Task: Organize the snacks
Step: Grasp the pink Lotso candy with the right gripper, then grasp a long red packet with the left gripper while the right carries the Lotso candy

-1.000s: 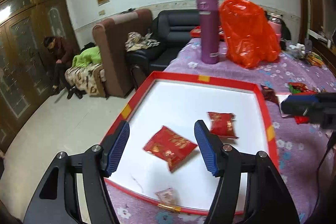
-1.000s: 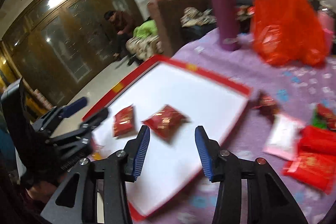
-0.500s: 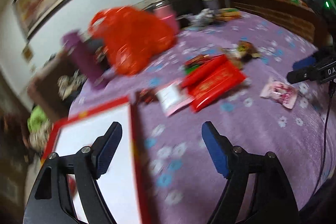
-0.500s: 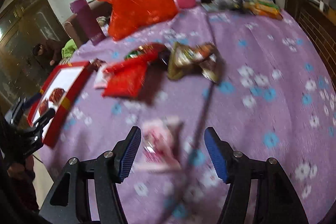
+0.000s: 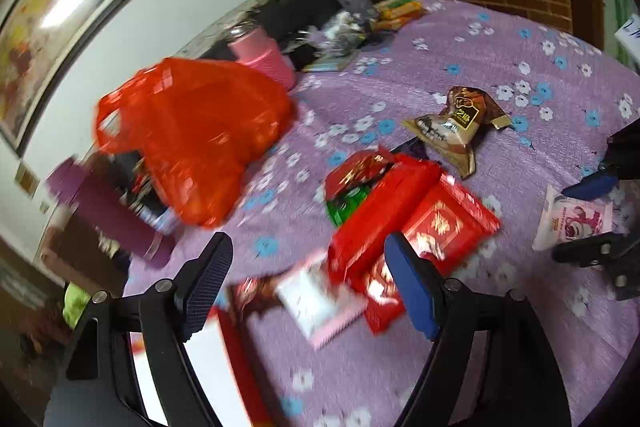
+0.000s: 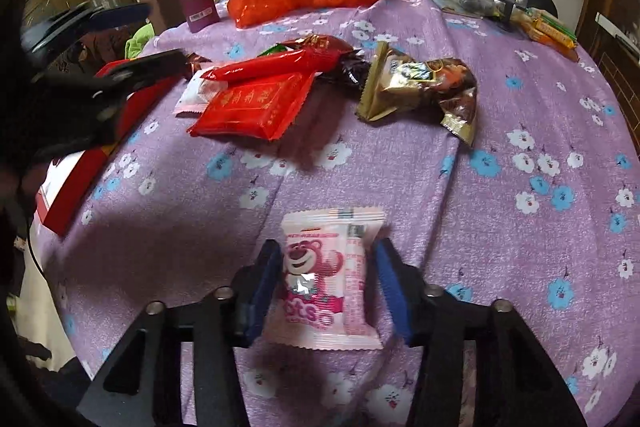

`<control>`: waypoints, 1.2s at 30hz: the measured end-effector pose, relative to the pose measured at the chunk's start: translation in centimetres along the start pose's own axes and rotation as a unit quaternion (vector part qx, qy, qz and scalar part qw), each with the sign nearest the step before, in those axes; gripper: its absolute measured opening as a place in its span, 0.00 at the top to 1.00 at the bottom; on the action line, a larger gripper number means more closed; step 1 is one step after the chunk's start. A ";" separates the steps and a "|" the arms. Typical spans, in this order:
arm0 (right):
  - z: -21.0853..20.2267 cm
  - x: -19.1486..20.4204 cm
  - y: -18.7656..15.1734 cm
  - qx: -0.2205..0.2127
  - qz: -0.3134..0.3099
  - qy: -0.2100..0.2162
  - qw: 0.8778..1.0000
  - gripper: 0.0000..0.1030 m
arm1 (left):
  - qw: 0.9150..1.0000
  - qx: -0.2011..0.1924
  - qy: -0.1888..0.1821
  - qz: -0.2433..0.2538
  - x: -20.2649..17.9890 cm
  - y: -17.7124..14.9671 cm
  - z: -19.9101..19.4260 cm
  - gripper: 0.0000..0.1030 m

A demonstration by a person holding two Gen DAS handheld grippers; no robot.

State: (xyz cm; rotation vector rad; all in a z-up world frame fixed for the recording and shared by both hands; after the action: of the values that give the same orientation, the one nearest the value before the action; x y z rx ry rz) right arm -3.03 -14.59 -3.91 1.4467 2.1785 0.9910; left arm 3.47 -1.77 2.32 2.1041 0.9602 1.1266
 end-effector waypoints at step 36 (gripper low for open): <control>-0.9 -0.9 -0.2 -0.046 0.051 0.075 0.995 0.60 | 0.938 0.086 -0.246 -0.231 -4.2 -2.9 1.7 0.83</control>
State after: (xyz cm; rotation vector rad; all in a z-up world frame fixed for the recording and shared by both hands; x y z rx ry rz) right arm -3.33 -15.82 -3.50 1.4975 2.1467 1.2566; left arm 2.34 -3.69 -2.61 1.9929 1.2346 0.2693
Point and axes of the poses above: each gripper's, at about its wrist camera, not at the fingertips, and z roughly the way its jaws point, x to its left, y to its top, the point moved 7 cm from there along z, roughly the way its jaws point, and after that the axes turned 13 degrees about -x, right-handed, at the moved point
